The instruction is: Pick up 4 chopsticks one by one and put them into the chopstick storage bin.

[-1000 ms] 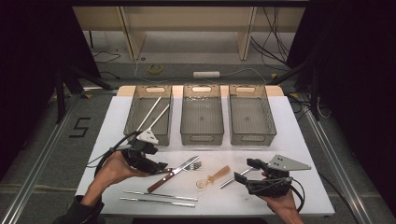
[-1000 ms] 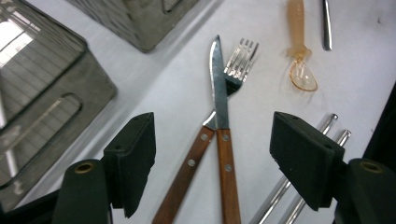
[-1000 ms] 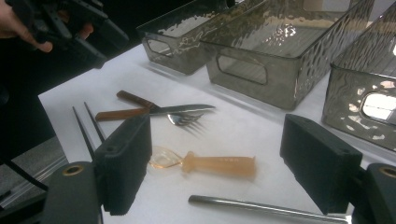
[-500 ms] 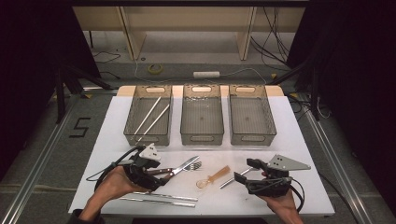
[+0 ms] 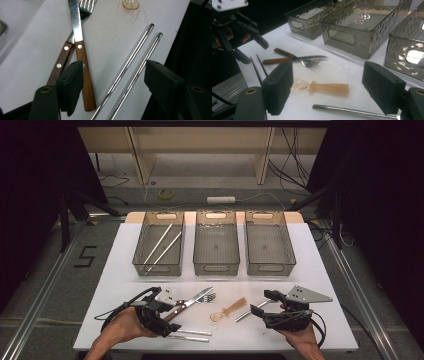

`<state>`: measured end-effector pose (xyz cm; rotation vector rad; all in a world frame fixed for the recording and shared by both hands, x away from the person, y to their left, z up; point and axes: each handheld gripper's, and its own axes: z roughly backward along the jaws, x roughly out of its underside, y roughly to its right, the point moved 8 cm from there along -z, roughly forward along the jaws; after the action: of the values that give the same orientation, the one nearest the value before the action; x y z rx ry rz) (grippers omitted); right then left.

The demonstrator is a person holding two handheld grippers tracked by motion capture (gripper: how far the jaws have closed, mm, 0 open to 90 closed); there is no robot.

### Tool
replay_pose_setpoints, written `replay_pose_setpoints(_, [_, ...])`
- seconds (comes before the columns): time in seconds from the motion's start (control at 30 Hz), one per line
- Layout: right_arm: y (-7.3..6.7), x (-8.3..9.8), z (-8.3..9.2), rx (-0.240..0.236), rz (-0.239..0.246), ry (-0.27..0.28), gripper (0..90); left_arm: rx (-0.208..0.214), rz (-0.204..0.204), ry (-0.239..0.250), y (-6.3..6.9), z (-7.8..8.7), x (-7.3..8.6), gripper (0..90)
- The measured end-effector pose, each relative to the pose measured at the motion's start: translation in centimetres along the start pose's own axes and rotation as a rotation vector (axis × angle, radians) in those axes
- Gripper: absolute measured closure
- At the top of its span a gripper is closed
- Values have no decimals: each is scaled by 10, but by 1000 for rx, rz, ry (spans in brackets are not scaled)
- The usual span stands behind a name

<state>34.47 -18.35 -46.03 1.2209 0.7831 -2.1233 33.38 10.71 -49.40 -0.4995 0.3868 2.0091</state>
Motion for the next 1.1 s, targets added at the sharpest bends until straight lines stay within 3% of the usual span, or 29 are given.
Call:
replay_pose_setpoints(0.6, [-1,0,-1,-1,0,-3,261,51,-44,-85,20,-12,14,480])
replay_pose_setpoints(1.1, [-2,0,-1,-6,6,-3,261,52,-83,-187,19,-23,25,635])
